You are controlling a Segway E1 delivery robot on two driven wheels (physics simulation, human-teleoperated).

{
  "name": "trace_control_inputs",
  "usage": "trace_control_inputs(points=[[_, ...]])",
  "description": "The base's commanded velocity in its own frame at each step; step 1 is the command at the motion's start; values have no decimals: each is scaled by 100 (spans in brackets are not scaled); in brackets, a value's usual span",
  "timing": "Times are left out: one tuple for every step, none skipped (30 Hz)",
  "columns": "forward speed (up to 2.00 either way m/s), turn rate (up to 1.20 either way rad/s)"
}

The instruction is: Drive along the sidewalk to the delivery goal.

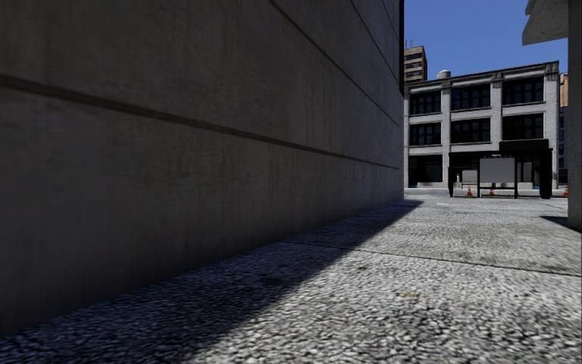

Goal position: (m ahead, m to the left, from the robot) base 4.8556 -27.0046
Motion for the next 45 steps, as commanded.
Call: trace_control_inputs(points=[[0,-19],[0,-19],[0,-19],[0,-19],[0,-19],[0,-19],[0,-19],[0,-19],[0,-19],[0,-19],[0,-19],[25,-19],[25,-19],[78,-19],[103,-19],[127,-19],[161,-19],[161,-19],[200,-19],[200,-18],[200,-18],[200,-18],[200,-18],[200,-18],[200,-18],[200,-17],[200,-17],[200,-20],[200,-66],[200,-120],[200,-120],[200,-120],[200,-120],[200,-120],[200,-120],[200,-120],[200,-120],[200,-120],[200,-120],[200,-120],[200,-120],[200,-80],[200,0],[200,0],[200,0]])
